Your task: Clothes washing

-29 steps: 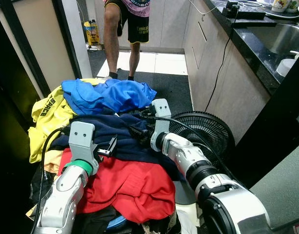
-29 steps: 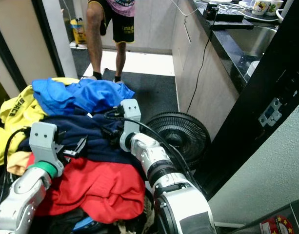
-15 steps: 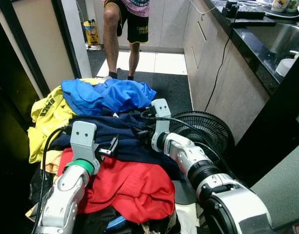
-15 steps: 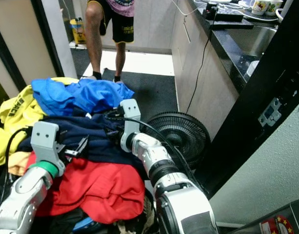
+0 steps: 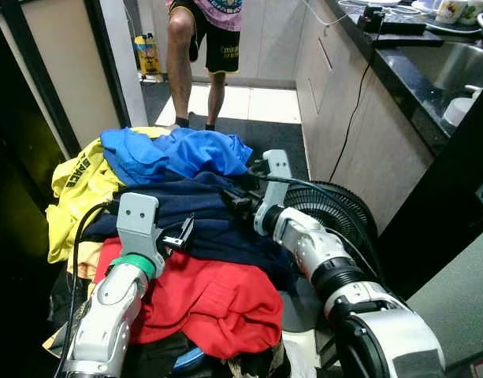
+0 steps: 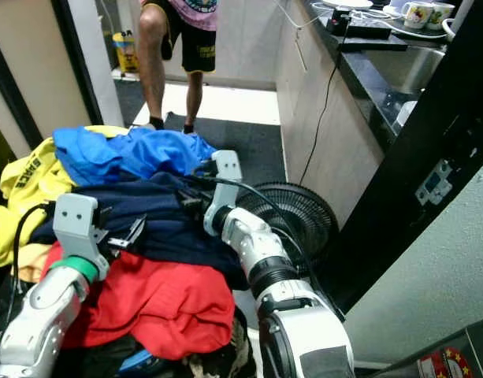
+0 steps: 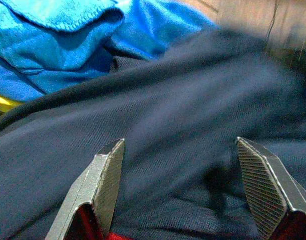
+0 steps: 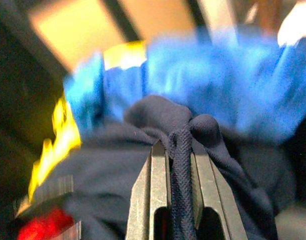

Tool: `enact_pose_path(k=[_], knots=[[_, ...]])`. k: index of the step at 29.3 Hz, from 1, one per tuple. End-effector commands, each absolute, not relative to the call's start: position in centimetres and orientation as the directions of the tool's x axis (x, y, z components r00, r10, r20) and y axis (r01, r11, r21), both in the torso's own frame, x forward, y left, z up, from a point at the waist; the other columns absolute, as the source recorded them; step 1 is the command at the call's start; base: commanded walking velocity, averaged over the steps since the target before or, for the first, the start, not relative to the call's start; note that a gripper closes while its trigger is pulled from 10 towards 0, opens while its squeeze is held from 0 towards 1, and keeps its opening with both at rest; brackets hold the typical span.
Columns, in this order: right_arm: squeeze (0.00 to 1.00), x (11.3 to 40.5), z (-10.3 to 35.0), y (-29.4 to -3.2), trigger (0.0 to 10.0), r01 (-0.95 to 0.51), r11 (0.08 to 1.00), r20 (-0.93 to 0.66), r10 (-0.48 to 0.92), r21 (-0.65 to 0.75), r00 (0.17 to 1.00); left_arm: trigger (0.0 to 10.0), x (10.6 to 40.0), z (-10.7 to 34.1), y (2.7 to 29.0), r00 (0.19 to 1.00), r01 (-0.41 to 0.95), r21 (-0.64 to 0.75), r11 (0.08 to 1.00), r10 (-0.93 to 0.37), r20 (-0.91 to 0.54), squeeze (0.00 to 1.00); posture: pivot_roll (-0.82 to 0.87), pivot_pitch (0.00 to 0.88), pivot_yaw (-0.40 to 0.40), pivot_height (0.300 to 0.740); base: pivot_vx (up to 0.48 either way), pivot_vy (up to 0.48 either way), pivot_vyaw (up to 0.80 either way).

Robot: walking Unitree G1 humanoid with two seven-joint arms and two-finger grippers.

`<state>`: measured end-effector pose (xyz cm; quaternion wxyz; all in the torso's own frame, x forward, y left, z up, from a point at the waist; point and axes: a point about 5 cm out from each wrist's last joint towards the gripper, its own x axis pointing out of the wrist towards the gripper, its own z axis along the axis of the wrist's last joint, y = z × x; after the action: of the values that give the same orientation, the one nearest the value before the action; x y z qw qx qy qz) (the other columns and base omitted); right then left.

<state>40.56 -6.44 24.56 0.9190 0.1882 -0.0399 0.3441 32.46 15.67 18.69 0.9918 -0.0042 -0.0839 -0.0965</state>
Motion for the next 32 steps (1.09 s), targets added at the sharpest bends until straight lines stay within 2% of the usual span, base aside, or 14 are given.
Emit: enact_pose_path(k=[1, 2, 4, 7, 9, 11, 15, 18, 19, 20, 24, 32], knots=[[0.0, 40.9, 30.3, -9.3, 0.0, -0.615, 0.711, 0.448, 0.452, 0.341, 0.771, 10.0, 32.4, 18.0, 15.9, 0.975, 0.173, -0.019, 0.985, -0.168, 0.146, 0.0, 0.0, 0.029, 0.02, 0.74, 0.0, 0.0, 0.0], [0.0, 40.9, 30.3, -9.3, 0.0, -0.615, 0.711, 0.448, 0.452, 0.341, 0.771, 10.0, 32.4, 18.0, 15.9, 0.975, 0.173, -0.019, 0.985, -0.168, 0.146, 0.0, 0.0, 0.029, 0.02, 0.74, 0.0, 0.0, 0.0], [0.0, 40.2, 36.0, -13.4, 0.0, -0.562, 0.737, 0.649, 0.224, 0.376, 0.727, 10.0, 32.4, 17.9, 15.7, 0.975, 0.171, -0.036, 0.985, -0.164, 0.15, 0.0, 0.0, 0.016, 0.025, 0.74, 0.0, 0.0, 0.0], [0.0, 39.8, 37.5, -14.5, 0.0, -0.552, 0.743, 0.696, 0.166, 0.378, 0.699, 10.0, 32.4, 17.9, 15.6, 0.975, 0.172, -0.037, 0.984, -0.165, 0.15, 0.0, 0.0, 0.016, 0.025, 0.74, 0.0, 0.0, 0.0], [0.0, 38.4, 40.4, -16.3, 0.0, -0.537, 0.78, 0.785, 0.097, 0.322, 0.612, 10.0, 32.4, 17.8, 15.6, 0.975, 0.171, -0.037, 0.985, -0.164, 0.15, 0.0, 0.0, 0.0, 0.038, 0.74, 0.0, 0.0, 0.0], [0.0, 38.0, 41.0, -16.8, 0.0, -0.525, 0.798, 0.805, 0.086, 0.298, 0.587, 10.0, 32.5, 17.7, 15.6, 0.975, 0.17, -0.036, 0.985, -0.163, 0.15, 0.0, 0.0, 0.0, 0.038, 0.74, 0.0, 0.0, 0.0], [0.0, 37.9, 40.5, -17.2, 0.0, -0.482, 0.838, 0.788, 0.109, 0.255, 0.606, 10.0, 32.6, 17.7, 15.7, 0.976, 0.165, -0.035, 0.986, -0.158, 0.152, 0.0, 0.0, 0.0, 0.038, 0.74, 0.0, 0.0, 0.0], [0.0, 39.0, 35.7, -17.3, 0.0, -0.391, 0.873, 0.645, 0.122, 0.291, 0.754, 10.0, 32.8, 17.8, 15.8, 0.978, 0.145, -0.043, 0.989, -0.137, 0.155, 0.0, 0.01, 0.0, 0.033, 0.74, 0.0, 0.0, 0.0], [0.0, 39.0, 35.7, -17.3, 0.0, -0.391, 0.873, 0.645, 0.122, 0.291, 0.754, 10.0, 32.8, 17.8, 15.8, 0.978, 0.145, -0.043, 0.989, -0.137, 0.155, 0.0, 0.01, 0.0, 0.033, 0.74, 0.0, 0.0, 0.0], [0.0, 39.2, 33.3, -17.2, 10.0, -0.326, 0.893, 0.573, 0.099, 0.31, 0.814, 10.0, 32.9, 17.7, 16.0, 0.984, 0.128, -0.056, 0.99, -0.12, 0.131, 0.0, 0.01, 0.0, 0.035, 0.74, 0.0, 0.0, 0.0], [0.0, 39.3, 30.9, -16.3, 10.0, -0.295, 0.905, 0.482, 0.121, 0.306, 0.868, 10.0, 33.0, 17.5, 16.1, 0.991, 0.106, -0.039, 0.994, -0.102, 0.086, 0.0, 0.01, 0.0, 0.038, 0.74, 0.0, 0.0, 0.0], [0.0, 38.5, 29.2, -15.1, 10.0, -0.312, 0.901, 0.474, 0.143, 0.301, 0.869, 10.0, 33.1, 18.8, 15.7, 0.989, 0.096, -0.034, 0.995, -0.092, 0.118, 0.0, 0.0, 0.0, 0.03, 0.74, 0.0, 0.0, -0.08]])
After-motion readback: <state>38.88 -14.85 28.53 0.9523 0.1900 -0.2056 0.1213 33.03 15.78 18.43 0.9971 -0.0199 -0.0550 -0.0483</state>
